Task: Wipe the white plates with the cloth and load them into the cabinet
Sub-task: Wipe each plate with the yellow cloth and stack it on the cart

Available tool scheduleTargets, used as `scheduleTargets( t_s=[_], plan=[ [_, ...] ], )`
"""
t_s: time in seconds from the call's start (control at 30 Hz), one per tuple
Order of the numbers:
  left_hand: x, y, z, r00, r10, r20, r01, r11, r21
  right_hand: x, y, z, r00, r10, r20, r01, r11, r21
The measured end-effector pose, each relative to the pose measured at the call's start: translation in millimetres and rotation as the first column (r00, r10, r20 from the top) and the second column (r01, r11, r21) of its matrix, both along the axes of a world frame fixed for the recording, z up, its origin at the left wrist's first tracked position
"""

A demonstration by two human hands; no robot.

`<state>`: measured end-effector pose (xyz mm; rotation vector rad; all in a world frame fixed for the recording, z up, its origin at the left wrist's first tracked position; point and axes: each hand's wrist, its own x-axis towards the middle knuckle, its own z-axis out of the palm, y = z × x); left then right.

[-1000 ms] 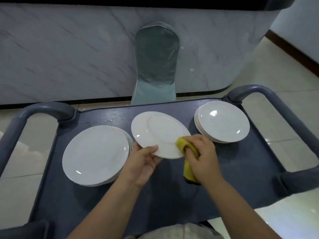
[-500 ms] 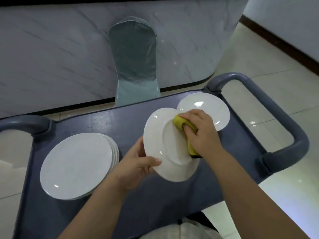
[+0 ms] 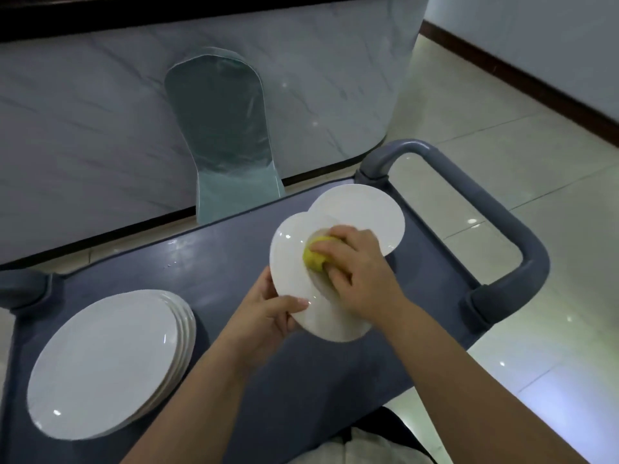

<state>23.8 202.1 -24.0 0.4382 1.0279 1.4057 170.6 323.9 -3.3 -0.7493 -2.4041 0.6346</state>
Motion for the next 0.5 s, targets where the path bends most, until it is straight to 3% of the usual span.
scheduleTargets(
  t_s=[0.13, 0.27, 0.37, 0.43, 0.5],
  plan=[
    [-2, 23, 10, 0.995, 0.097, -0.016, -0.097, 0.995, -0.036, 50, 8, -15, 0.987, 0.155, 0.040, -0.155, 0.988, -0.020],
    [8, 52, 32, 0.988, 0.106, -0.113, -0.112, 0.993, -0.045, 97, 52, -33, 0.998, -0.042, 0.037, 0.044, 0.998, -0.045],
    [16, 83, 54, 0.946, 0.100, -0.310, -0.114, 0.993, -0.027, 116, 82, -33, 0.986, -0.167, -0.024, 0.165, 0.982, -0.089],
    [25, 107, 67, 0.838, 0.136, -0.528, -0.146, 0.989, 0.023, 122, 100, -31, 0.984, -0.176, -0.011, 0.173, 0.978, -0.119],
    [36, 132, 76, 0.598, 0.196, -0.777, -0.188, 0.977, 0.102, 126, 112, -30, 0.985, -0.173, 0.009, 0.173, 0.975, -0.139]
  ],
)
